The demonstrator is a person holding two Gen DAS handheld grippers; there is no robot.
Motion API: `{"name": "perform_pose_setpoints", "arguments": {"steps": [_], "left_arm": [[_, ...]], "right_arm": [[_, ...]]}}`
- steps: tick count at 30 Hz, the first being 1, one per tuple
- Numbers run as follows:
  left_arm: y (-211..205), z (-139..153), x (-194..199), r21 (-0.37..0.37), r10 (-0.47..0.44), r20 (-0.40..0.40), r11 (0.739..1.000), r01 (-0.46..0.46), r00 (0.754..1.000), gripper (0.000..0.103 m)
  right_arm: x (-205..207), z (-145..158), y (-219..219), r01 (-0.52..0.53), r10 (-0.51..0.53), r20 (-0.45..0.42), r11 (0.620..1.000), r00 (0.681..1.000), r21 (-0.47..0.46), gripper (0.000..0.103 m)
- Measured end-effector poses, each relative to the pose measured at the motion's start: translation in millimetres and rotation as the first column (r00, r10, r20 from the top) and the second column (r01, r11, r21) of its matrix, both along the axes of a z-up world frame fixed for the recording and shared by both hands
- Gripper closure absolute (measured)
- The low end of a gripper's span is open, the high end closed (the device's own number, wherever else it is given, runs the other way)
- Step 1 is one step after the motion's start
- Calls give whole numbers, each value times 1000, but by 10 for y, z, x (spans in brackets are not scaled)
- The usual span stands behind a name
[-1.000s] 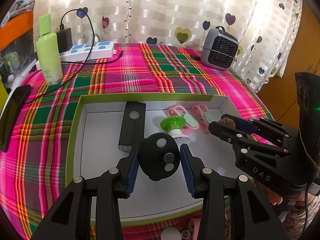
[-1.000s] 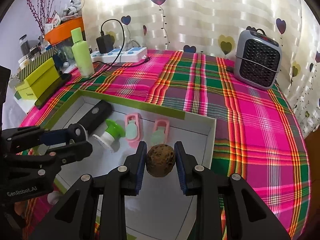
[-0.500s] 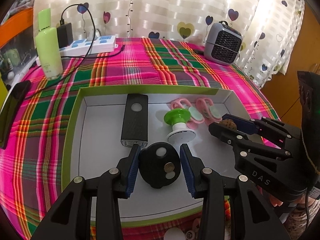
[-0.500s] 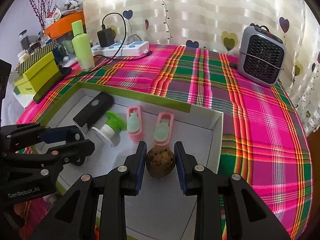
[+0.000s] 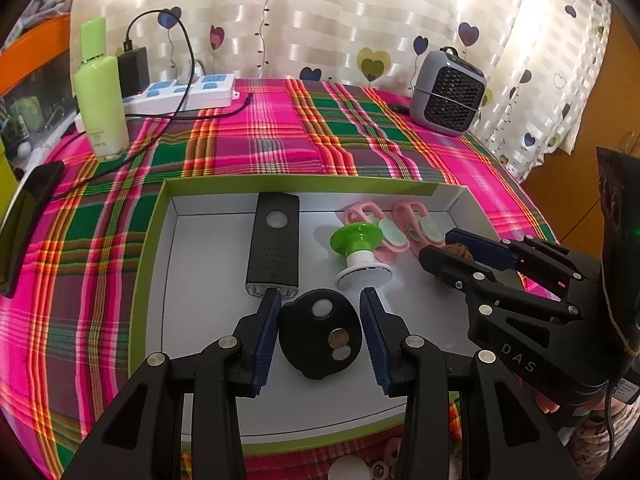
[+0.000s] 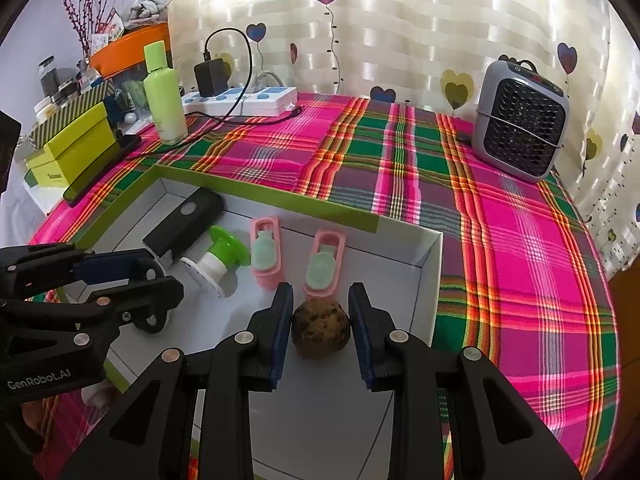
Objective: Organize objects
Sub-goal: 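Lower the remote and walnut into the box and open both grippers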
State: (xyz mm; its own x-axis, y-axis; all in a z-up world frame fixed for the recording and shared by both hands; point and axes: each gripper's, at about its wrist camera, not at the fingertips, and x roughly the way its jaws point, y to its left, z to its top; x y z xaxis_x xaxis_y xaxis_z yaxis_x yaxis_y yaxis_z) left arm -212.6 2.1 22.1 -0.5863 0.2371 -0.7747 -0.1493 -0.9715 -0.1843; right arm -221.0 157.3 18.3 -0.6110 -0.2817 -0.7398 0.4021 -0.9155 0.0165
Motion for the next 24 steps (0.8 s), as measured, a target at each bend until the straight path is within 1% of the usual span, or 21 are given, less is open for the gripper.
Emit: {"name": "perform_pose_setpoints", "arguments": {"steps": [3, 4, 8, 14, 17, 20, 22, 24], "left_arm": [[-8, 23, 20, 4, 0, -5, 1000, 0, 1000, 61], [-12, 33, 30, 6, 2, -8, 1000, -1, 1000, 61], [-27, 62, 77, 12, 4, -14, 1000, -4, 1000, 60], [-62, 174, 249, 22, 9, -51, 1000, -8, 999, 59], [-97, 225, 369, 32, 16, -71, 999, -14, 997, 58], [-133, 280, 491, 45, 13, -88, 999, -9, 996, 54], [-144, 304, 579, 42, 11, -101, 999, -7, 995, 54], [-147, 300, 646, 35, 9, -95, 999, -6, 995, 54]], "right_arm": [[20, 26, 8, 8, -8, -9, 1000, 1000, -14, 62], [33, 37, 13, 9, -10, -12, 1000, 1000, -20, 61], [78, 71, 10, 20, -21, -26, 1000, 999, -23, 60], [204, 172, 58, 45, -47, -45, 998, 998, -47, 60], [335, 263, 77, 67, -70, -68, 996, 995, -56, 60], [487, 337, 87, 86, -91, -87, 994, 992, -60, 60], [588, 367, 90, 97, -103, -93, 993, 990, -68, 60], [692, 391, 91, 110, -117, -101, 991, 988, -72, 60]]}}
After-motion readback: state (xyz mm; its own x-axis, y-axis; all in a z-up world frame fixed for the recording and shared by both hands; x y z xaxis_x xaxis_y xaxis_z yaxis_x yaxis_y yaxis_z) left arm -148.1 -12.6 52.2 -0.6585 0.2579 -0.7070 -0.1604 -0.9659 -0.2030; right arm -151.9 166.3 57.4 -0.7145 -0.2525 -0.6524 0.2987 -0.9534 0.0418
